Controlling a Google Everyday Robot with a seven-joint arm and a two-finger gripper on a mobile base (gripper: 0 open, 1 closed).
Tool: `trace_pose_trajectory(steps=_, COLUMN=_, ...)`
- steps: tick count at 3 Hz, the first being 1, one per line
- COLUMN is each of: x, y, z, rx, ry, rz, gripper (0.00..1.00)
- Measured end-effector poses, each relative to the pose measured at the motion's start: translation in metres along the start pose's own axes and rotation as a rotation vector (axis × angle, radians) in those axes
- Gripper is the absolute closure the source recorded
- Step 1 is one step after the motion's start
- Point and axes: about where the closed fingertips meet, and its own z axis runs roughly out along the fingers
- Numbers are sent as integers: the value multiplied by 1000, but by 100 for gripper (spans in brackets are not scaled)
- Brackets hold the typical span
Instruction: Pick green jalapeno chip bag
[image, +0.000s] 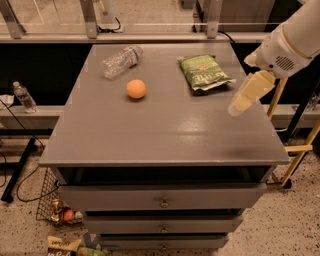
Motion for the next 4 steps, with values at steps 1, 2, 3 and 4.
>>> trace_pose_trajectory(steps=1, x=-23, y=-51, z=65, rx=21, ry=-107, rz=66, gripper=0)
trace_pose_trajectory(steps=2, x=-23, y=-51, z=65, rx=21, ry=-107, rz=66, gripper=0)
trace_pose_trajectory(steps=3, x=-22, y=-66, z=76, rx=44, ry=-73, rz=86, gripper=0)
trace_pose_trajectory(steps=4, x=-15, y=-89, z=94, rx=63, ry=-48, rz=122, gripper=0)
